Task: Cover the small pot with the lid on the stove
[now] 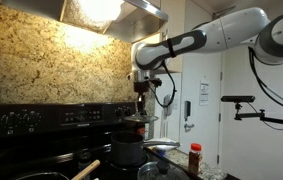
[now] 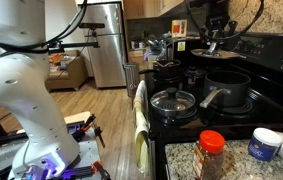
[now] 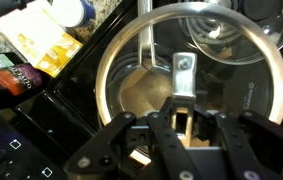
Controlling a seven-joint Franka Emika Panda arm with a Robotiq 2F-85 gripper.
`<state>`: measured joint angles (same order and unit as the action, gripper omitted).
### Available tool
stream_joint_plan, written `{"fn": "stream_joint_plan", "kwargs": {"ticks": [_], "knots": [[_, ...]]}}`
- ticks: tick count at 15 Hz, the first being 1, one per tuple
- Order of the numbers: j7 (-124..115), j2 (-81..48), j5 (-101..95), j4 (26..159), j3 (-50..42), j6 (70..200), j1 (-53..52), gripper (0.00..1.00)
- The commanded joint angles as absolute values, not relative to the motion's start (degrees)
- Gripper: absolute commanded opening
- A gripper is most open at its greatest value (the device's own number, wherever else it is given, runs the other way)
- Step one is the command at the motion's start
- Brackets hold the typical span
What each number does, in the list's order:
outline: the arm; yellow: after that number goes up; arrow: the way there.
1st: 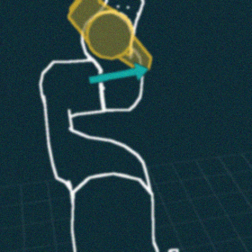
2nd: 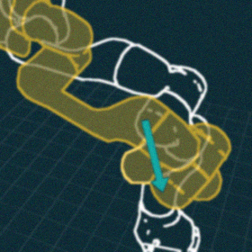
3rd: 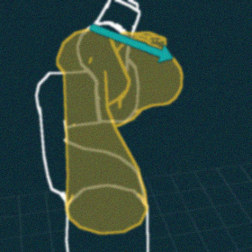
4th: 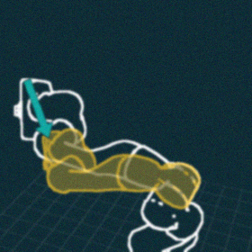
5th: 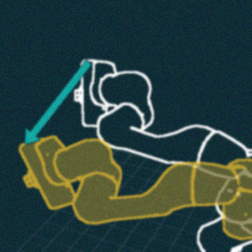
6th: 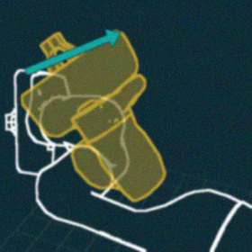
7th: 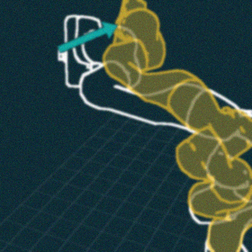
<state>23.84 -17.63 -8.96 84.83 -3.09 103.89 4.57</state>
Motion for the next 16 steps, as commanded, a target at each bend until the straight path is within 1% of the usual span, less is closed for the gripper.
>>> {"fn": "stream_joint_plan", "kwargs": {"ticks": [1,7,12,16], "knots": [[28.3,-23.2,-9.0,79.2,-2.4,105.8,6.1,0.09],[30.5,-29.4,-9.1,75.5,-1.4,109.4,6.4,0.09],[30.9,-31.6,-10.4,76.1,-1.4,115.3,6.1,0.09],[30.5,-32.5,-10.6,76.5,-1.5,117.3,6.0,0.09]]}}
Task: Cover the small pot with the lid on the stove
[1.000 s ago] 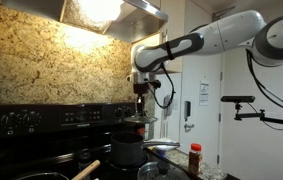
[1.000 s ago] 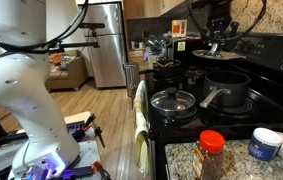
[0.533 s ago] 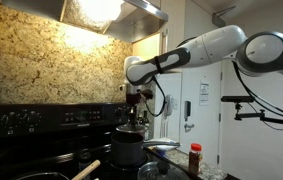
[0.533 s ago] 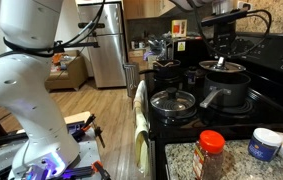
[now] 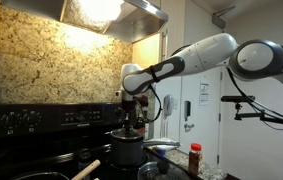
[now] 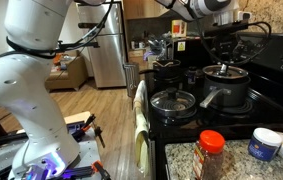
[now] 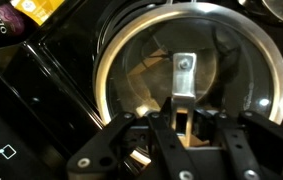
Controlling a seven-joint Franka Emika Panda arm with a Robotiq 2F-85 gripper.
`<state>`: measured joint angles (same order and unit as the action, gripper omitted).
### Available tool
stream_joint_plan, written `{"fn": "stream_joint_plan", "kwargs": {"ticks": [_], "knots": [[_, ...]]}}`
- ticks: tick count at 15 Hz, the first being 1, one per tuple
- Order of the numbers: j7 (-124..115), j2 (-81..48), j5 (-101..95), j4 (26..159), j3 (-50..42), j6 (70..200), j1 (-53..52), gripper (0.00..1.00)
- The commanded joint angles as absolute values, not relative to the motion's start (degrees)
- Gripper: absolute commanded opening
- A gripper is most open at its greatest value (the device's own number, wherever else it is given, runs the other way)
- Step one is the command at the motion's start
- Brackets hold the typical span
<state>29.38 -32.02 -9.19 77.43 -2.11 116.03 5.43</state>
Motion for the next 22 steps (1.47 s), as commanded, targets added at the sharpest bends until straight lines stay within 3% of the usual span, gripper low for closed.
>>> {"fn": "stream_joint_plan", "kwargs": {"ticks": [1,18,19,22], "knots": [[30.1,-32.5,-10.8,76.8,-1.6,117.6,5.9,0.09],[29.4,-32.6,-10.9,78.4,-2.0,117.7,6.2,0.09],[29.4,-32.7,-10.6,78.5,-1.9,118.1,6.3,0.34],[29.8,-32.5,-10.6,78.7,-1.8,118.6,6.4,0.48]]}}
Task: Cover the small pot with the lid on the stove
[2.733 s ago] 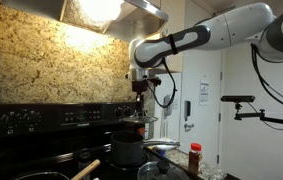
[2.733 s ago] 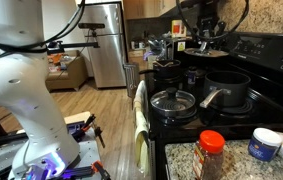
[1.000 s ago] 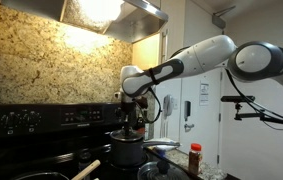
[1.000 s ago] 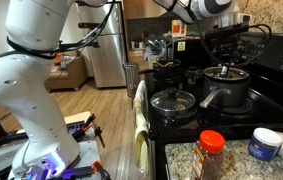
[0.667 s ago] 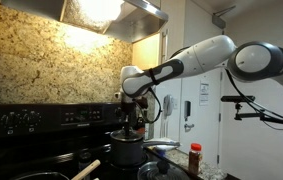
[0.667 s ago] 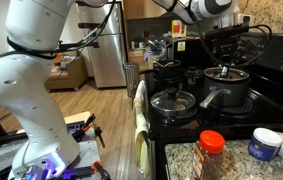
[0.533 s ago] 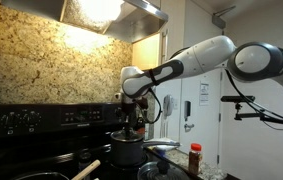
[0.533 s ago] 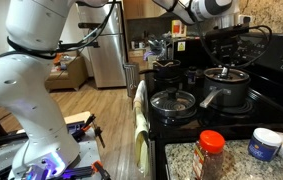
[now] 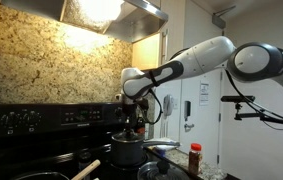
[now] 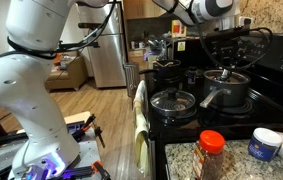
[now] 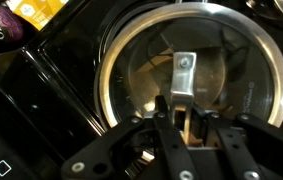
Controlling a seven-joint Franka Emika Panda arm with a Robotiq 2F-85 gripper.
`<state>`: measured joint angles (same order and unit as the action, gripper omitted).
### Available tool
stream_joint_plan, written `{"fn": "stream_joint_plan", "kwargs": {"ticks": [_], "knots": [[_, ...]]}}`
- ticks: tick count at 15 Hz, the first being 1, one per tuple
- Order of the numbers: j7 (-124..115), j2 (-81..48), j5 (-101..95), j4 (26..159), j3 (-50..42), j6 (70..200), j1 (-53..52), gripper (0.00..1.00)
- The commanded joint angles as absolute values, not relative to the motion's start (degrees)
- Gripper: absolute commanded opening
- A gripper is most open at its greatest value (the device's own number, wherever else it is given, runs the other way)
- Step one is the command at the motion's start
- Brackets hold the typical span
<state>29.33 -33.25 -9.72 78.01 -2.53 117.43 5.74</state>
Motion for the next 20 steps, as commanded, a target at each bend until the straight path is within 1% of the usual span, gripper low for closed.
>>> {"fn": "stream_joint_plan", "kwargs": {"ticks": [1,5,8,9,12,14,17,20], "knots": [[30.1,-32.2,-10.5,79.0,-1.6,118.9,6.5,0.54],[30.0,-30.2,-10.4,80.3,-1.3,118.3,6.2,0.80],[30.8,-27.6,-8.6,81.2,-0.1,113.0,6.2,0.98],[31.0,-26.1,-8.7,82.2,0.3,110.6,5.8,1.00],[29.8,-21.4,-9.8,85.9,1.0,103.9,4.1,1.00],[28.1,-17.6,-10.1,90.4,1.3,101.9,3.0,1.00],[26.8,-11.0,-8.6,100.3,2.1,107.3,2.1,1.00],[22.0,-6.1,-5.8,109.5,2.4,116.1,1.4,1.00]]}}
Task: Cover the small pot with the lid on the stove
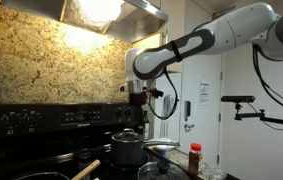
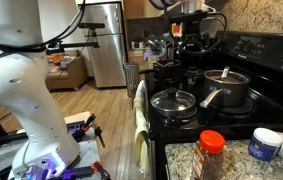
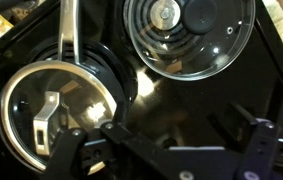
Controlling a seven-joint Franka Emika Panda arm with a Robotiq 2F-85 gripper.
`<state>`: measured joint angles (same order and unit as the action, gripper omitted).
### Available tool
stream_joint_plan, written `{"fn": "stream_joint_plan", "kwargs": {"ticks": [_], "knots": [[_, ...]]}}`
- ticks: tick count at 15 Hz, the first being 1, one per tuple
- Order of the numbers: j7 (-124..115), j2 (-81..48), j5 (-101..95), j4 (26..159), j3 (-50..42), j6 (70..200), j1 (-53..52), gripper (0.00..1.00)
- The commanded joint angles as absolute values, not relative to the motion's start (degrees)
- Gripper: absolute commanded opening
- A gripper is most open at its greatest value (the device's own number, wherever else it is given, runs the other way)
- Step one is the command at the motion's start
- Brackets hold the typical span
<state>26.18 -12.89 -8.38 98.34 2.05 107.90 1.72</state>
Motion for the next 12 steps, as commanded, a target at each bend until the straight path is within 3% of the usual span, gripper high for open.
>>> {"fn": "stream_joint_plan", "kwargs": {"ticks": [1,6,12], "knots": [[20.0,-4.6,-4.4,112.7,2.4,119.7,1.1,1.00],[13.1,3.9,-0.2,129.6,2.4,131.4,-0.5,1.00],[14.7,7.8,-0.9,130.1,2.5,119.9,-2.6,1.00]]}}
